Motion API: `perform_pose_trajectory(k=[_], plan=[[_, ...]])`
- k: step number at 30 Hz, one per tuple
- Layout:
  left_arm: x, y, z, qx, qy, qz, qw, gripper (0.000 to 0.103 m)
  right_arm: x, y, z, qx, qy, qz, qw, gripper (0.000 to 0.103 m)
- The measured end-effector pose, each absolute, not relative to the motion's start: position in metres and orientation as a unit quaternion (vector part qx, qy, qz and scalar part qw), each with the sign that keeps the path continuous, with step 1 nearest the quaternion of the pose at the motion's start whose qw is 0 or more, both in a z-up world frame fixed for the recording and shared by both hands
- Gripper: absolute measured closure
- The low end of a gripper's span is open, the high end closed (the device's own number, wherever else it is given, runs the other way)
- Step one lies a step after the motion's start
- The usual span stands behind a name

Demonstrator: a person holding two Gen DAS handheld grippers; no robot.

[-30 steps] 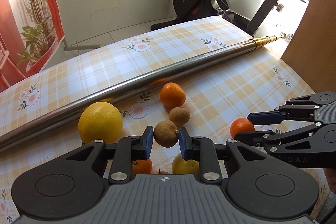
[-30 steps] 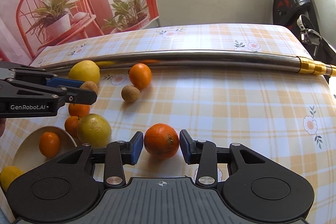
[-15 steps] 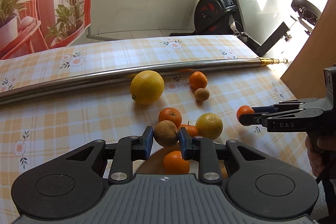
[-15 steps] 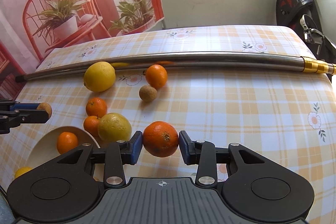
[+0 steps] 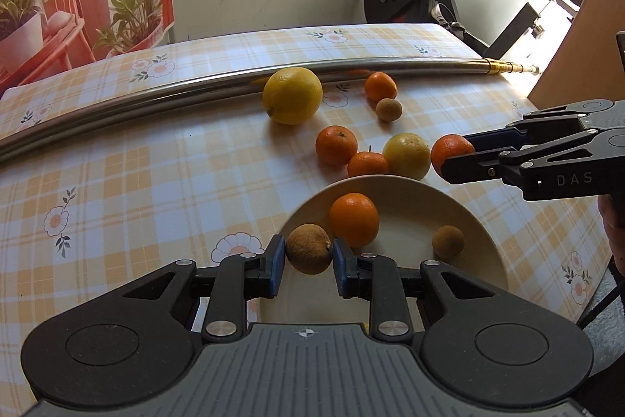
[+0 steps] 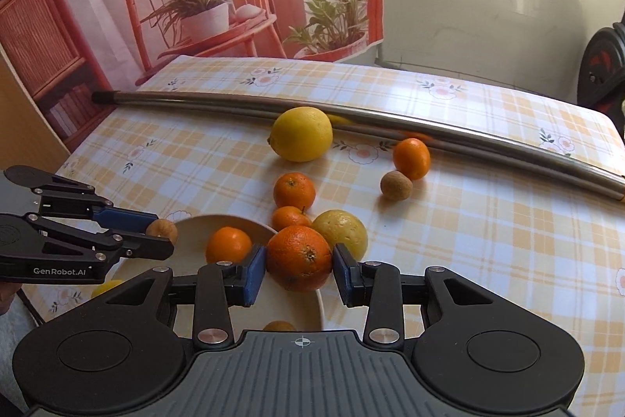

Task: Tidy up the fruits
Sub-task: 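Carry the kiwi and orange over the beige plate with both tools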

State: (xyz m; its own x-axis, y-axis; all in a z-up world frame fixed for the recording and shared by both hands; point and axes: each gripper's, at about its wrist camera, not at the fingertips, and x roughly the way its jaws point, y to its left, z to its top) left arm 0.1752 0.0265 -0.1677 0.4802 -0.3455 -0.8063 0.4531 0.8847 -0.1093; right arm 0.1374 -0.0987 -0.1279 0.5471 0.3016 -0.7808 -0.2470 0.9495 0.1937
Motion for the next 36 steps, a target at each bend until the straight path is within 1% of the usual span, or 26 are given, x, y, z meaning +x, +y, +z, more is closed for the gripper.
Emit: perform_pose_trajectory(k=[7,14,22,36], plan=[[0.176,0.022,-0.173,0.071,0.457,-0.245,0.852,0.075,0.145,-0.065,-0.137,-0.039,0.475,0.193,0.858,0.069],[0.180,0.020,-0.179,0.078,0.464,-0.249,0.847,0.075,0.155,-0.054,-0.146,-0.064,0.491,0.199,0.846,0.069],[0.184,0.017,-0.183,0.080,0.468,-0.248,0.845,0.075,0.161,-0.044,-0.153,-0.081,0.499,0.208,0.837,0.069],[0.188,0.017,-0.186,0.077,0.476,-0.249,0.840,0.075,0.163,-0.044,-0.159,-0.064,0.504,0.211,0.835,0.067]])
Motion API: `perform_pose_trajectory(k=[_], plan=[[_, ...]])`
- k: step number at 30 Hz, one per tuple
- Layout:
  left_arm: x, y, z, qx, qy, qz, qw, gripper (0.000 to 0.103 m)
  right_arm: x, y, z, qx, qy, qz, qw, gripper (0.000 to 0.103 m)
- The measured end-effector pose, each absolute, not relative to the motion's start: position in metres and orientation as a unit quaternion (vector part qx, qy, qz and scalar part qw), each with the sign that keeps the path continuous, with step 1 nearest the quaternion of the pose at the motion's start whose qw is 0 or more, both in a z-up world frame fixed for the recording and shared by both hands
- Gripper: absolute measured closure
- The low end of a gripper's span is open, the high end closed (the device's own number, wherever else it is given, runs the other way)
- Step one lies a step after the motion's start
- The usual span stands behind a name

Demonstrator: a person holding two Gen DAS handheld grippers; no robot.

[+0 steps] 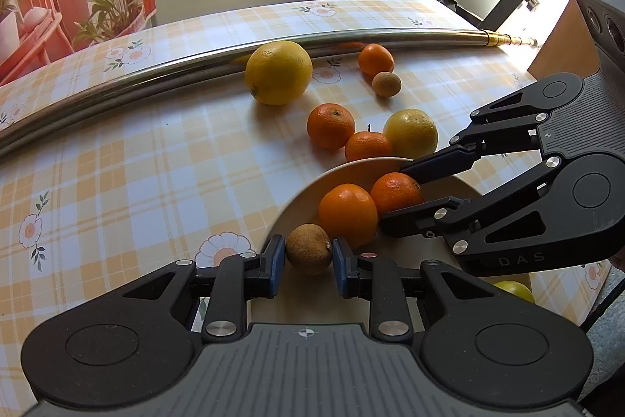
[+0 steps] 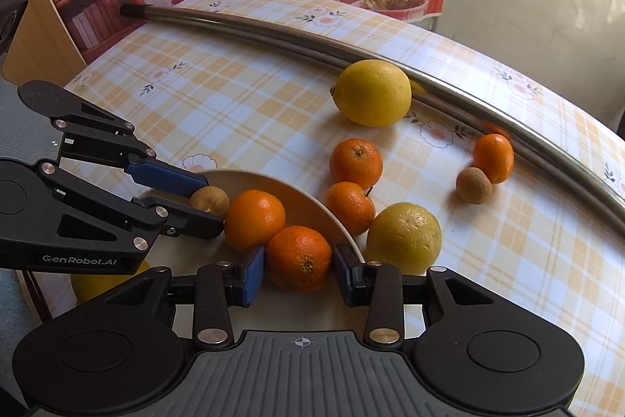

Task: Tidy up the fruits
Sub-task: 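Release the kiwi and orange onto the plate with both tools, then grasp the large yellow lemon with the left tool while the right tool grasps an orange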

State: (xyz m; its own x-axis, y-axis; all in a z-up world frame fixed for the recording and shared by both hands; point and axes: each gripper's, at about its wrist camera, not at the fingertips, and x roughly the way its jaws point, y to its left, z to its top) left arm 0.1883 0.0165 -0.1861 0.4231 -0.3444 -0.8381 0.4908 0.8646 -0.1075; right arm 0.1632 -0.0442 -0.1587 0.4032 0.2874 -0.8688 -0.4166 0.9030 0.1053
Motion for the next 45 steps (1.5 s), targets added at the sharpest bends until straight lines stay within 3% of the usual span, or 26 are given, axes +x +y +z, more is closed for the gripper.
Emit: perform_pose_trajectory(k=[17,45], plan=[[0.186,0.032,-0.168,0.038,0.464,-0.241,0.852,0.074,0.155,-0.077,-0.137,-0.006,0.461,0.185,0.868,0.065],[0.229,0.086,-0.101,-0.026,0.372,-0.132,0.918,0.074,0.161,-0.147,-0.136,0.060,0.425,0.079,0.900,0.065]])
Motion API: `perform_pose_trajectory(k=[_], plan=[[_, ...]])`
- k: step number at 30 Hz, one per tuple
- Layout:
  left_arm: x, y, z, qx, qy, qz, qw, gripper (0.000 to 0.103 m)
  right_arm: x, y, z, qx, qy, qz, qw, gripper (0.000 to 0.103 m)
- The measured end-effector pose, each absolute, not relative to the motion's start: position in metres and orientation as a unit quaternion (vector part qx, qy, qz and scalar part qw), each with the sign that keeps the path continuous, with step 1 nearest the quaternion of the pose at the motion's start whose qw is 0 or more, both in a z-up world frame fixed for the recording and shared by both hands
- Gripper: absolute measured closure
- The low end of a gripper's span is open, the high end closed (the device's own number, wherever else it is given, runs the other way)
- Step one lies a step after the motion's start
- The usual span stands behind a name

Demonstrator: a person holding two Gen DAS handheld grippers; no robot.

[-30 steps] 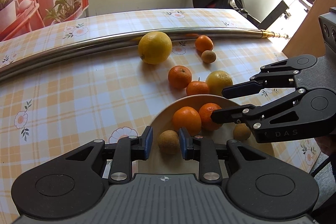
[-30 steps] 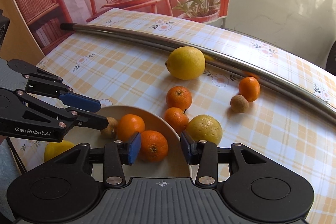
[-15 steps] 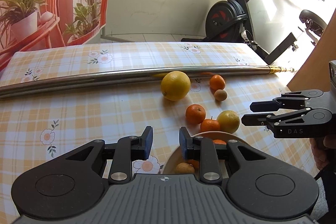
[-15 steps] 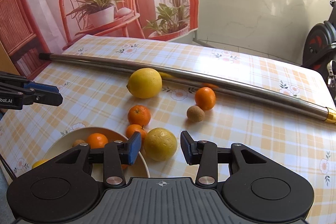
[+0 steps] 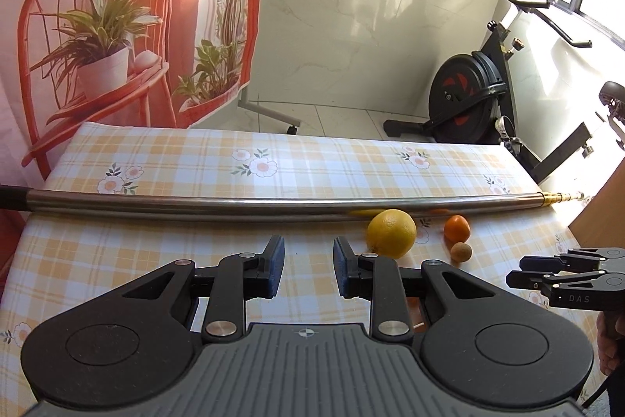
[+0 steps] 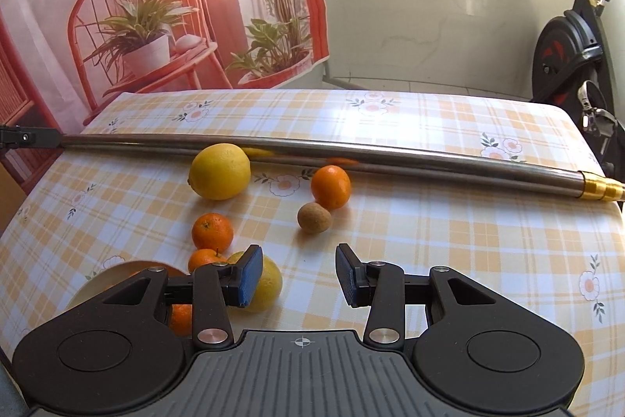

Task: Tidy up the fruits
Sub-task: 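Grasp the large yellow lemon with the left tool while the right tool grasps an orange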

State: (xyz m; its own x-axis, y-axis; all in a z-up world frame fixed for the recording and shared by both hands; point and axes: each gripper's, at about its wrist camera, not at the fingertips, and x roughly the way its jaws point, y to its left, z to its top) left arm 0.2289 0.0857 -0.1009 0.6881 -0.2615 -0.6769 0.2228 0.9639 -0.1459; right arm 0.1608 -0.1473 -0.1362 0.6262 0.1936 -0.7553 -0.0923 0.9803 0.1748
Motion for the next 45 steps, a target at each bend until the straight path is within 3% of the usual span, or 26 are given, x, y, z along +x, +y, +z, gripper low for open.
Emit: perform_pose_trajectory(k=[3,6,17,36,40,45], plan=[[0.232,0.089,-0.094,-0.036,0.360,-0.114,0.925,0.073,0.162,-0.143,-0.140,0.058,0.433,0.090,0.895,0.065],[0.231,0.088,-0.092,-0.036,0.353,-0.096,0.930,0.061,0.164,-0.133,-0.145,0.046,0.443,0.107,0.889,0.065],[0.227,0.079,-0.106,-0.024,0.367,-0.092,0.925,0.053,0.174,-0.108,-0.152,0.011,0.452,0.133,0.882,0.065],[0.244,0.057,-0.107,-0.038,0.357,-0.113,0.927,0.052,0.189,-0.147,-0.145,0.031,0.375,0.064,0.924,0.065],[0.259,0.039,-0.118,-0.049,0.359,-0.143,0.921,0.046,0.195,-0.156,-0.151,0.050,0.370,0.059,0.926,0.065],[0.279,0.004,-0.145,0.013,0.374,-0.186,0.908,0.045,0.197,-0.168,-0.158,0.069,0.370,0.054,0.925,0.065]])
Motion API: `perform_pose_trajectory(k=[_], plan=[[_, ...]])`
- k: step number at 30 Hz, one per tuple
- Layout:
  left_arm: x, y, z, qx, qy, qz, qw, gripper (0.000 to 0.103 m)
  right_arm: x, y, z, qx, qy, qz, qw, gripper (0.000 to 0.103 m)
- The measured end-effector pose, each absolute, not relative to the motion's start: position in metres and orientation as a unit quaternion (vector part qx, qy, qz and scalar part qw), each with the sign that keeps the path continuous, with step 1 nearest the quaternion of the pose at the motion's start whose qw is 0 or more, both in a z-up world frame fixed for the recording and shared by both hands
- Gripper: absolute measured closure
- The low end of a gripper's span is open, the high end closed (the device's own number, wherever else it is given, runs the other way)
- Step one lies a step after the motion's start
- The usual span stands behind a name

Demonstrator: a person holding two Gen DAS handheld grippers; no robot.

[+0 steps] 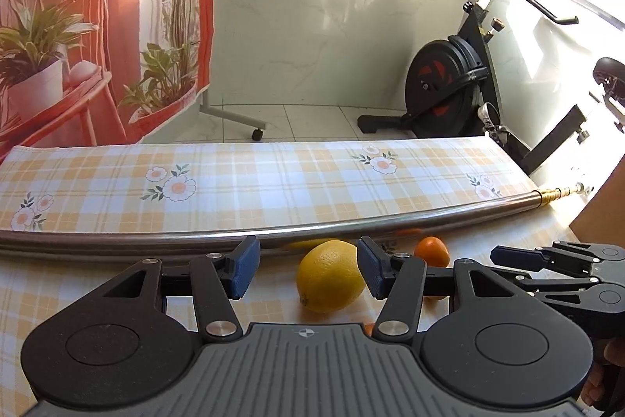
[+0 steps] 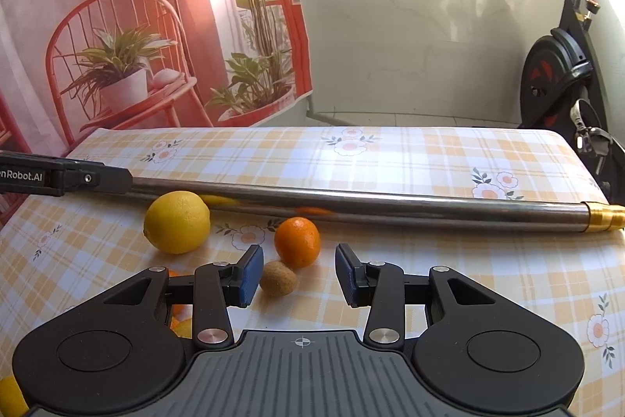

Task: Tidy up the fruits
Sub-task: 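Grasp the large yellow lemon with the left tool while the right tool grasps an orange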

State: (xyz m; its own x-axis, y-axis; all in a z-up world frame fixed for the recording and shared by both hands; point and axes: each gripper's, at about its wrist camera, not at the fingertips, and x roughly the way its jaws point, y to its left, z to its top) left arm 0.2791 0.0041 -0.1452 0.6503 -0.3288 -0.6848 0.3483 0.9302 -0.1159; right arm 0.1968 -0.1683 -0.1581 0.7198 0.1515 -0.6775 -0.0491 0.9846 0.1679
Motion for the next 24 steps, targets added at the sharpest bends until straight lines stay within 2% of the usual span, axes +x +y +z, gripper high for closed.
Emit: perform_pose_trajectory(k=[5,24], plan=[[0.290,-0.015,-0.169,0.082,0.382,-0.212,0.896,0.045,0.197,-0.176,-0.165,0.070,0.373,0.055,0.924,0.065],[0.307,-0.033,-0.191,0.091,0.392,-0.229,0.887,0.045,0.210,-0.182,-0.176,0.101,0.347,0.057,0.931,0.065]])
